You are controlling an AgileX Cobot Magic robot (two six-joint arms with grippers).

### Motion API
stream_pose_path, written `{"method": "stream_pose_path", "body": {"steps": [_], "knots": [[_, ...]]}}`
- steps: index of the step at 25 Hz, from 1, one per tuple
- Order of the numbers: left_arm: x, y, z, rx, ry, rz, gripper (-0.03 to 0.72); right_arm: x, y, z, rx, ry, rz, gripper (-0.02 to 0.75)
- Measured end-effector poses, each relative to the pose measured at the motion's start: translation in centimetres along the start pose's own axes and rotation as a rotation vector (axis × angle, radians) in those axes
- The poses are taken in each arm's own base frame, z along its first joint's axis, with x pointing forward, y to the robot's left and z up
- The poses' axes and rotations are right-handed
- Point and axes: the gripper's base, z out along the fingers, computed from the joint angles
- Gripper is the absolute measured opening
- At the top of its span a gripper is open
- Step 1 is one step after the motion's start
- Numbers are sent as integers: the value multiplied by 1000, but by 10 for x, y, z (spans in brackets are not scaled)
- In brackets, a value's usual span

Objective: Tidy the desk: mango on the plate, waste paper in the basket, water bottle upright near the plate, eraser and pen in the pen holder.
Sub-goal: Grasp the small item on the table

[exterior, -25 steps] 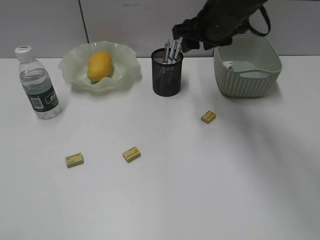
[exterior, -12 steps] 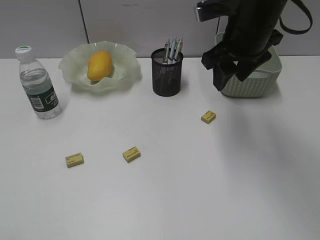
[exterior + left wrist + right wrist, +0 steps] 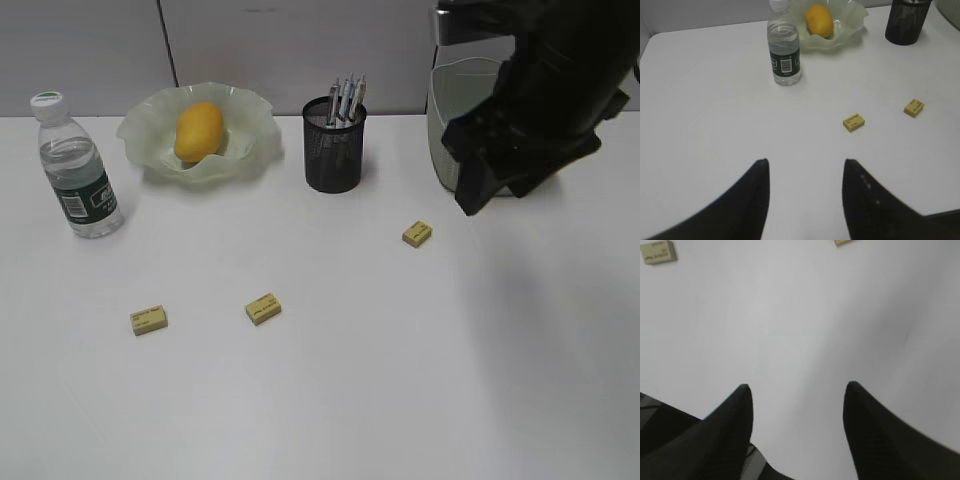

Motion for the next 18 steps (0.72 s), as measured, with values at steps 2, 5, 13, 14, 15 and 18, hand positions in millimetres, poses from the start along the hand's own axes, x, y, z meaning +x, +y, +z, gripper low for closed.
{"method": "stream_pose_path", "body": {"steps": [2, 5, 13, 14, 15, 18], "knots": [[0, 0, 0, 0, 0, 0, 365, 15, 0, -2, 0, -18, 2, 459], [0, 0, 0, 0, -1, 0, 365, 44, 0, -8, 2, -49, 4, 483], [0, 0, 0, 0, -1, 0, 365, 101, 2, -38, 3, -183, -1, 579], [0, 0, 0, 0, -1, 0, 365, 107, 2, -42, 3, -199, -2, 580], [0, 0, 0, 0, -1, 0, 365, 113, 2, -46, 3, -220, -3, 581], [0, 0, 0, 0, -1, 0, 365, 134, 3, -56, 2, -275, -7, 582]]}}
